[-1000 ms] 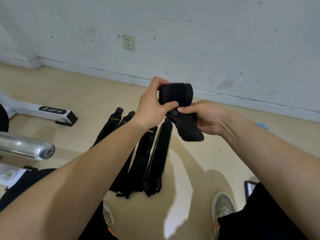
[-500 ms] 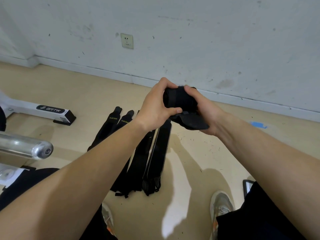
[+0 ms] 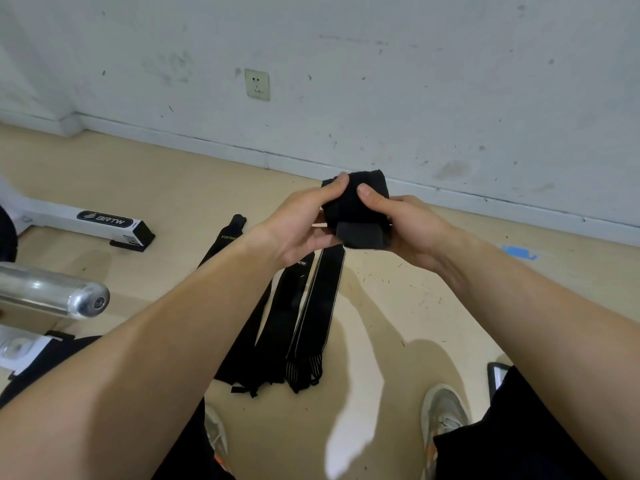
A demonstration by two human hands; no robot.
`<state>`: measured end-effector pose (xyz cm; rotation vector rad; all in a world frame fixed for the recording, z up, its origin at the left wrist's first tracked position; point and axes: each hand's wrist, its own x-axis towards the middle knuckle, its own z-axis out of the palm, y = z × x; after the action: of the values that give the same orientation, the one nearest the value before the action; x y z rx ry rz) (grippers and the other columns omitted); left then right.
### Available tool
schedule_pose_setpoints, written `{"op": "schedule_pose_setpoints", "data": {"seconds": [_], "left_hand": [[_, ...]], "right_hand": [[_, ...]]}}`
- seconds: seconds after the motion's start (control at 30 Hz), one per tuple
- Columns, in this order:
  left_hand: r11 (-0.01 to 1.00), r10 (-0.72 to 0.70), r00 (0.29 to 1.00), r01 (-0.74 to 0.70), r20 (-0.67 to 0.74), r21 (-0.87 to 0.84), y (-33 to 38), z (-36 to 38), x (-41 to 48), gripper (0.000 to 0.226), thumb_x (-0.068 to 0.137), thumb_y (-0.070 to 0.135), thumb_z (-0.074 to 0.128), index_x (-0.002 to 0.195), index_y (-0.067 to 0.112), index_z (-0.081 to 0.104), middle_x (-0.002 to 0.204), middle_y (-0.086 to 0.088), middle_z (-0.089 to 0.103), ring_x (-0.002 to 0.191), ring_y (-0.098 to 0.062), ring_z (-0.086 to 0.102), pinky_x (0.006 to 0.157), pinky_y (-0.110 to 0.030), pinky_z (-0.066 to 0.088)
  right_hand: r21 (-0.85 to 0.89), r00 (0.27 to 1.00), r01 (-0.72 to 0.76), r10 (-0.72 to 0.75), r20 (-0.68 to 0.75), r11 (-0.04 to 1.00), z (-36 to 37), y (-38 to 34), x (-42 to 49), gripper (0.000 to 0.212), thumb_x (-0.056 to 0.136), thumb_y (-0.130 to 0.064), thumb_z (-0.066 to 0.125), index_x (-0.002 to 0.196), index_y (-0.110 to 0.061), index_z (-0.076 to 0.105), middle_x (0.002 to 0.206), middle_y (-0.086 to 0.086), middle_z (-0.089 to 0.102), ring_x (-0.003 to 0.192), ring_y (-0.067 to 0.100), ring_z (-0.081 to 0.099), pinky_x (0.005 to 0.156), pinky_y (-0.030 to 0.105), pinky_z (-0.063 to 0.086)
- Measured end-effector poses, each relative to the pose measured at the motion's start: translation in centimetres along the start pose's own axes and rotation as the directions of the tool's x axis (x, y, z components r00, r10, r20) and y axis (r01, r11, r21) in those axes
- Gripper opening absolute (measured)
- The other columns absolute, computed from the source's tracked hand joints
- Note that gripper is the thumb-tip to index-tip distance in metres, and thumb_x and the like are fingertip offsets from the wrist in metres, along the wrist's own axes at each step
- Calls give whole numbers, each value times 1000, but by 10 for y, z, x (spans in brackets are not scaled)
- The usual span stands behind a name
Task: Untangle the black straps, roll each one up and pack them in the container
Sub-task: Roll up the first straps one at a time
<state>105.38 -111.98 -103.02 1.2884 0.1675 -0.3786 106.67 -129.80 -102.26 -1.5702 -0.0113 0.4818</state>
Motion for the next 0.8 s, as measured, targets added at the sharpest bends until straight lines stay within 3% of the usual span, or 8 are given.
{"op": "schedule_pose_setpoints", "data": {"seconds": [0.1,0.23,0.37,0.5,0.57,0.63,0.7,0.8], "left_hand": [[1000,18,1000,-19,-21,-13,3,0,-2,41,98,34,68,122,2,69,116,-17,74,109,-29,73,88,-39,62],[998,67,997,-67,-45,15,5,0,-3,29,99,24,68,116,0,70,106,-15,74,101,-25,76,79,-37,63],[996,89,994,-88,-64,18,6,-2,-2,31,99,23,68,116,-2,70,109,-17,74,102,-27,76,79,-37,63],[993,115,987,-112,-114,39,13,-11,0,33,99,25,67,121,-1,69,116,-18,74,98,-22,77,76,-33,62],[993,119,980,-114,-161,40,17,-17,2,33,98,25,68,121,1,68,115,-16,74,92,-19,78,72,-31,62],[992,124,972,-121,-202,28,19,-21,3,30,98,23,70,117,1,69,108,-13,74,84,-17,78,70,-32,62],[991,133,967,-130,-216,29,21,-22,4,22,97,22,70,109,3,70,100,-10,75,80,-15,78,71,-33,63],[990,139,966,-133,-216,43,20,-22,6,18,97,23,70,103,6,71,94,-8,75,80,-16,78,73,-34,63]], "right_hand": [[-17,1000,-8,8,26,1000,-1,-1,0,45,90,-41,69,112,-1,71,102,10,77,92,24,74,76,29,59],[-30,999,-16,17,37,999,-1,-1,-2,69,76,-45,75,122,5,64,120,20,72,115,36,67,102,47,55],[-210,1000,-8,3,-25,978,1,-6,-5,47,84,-57,71,107,-16,64,104,5,77,100,28,74,86,41,61],[-371,982,-22,-49,-182,928,0,-8,-6,60,85,-66,67,123,-22,52,113,-2,66,99,18,68,78,37,59],[-410,960,85,-185,-210,908,-2,-11,-9,38,92,-56,64,116,-27,58,114,-5,64,102,18,65,83,39,58],[-484,940,223,-319,-124,846,-3,-15,-13,10,95,-31,62,104,-32,65,111,-8,65,101,16,63,89,40,54],[-528,924,332,-383,14,782,-1,-15,-18,23,86,-18,62,102,-35,66,115,-10,64,103,11,60,86,34,53],[-584,898,411,-422,126,700,4,-12,-23,32,81,-21,71,107,-39,65,119,-14,61,110,5,55,86,21,45]]}}
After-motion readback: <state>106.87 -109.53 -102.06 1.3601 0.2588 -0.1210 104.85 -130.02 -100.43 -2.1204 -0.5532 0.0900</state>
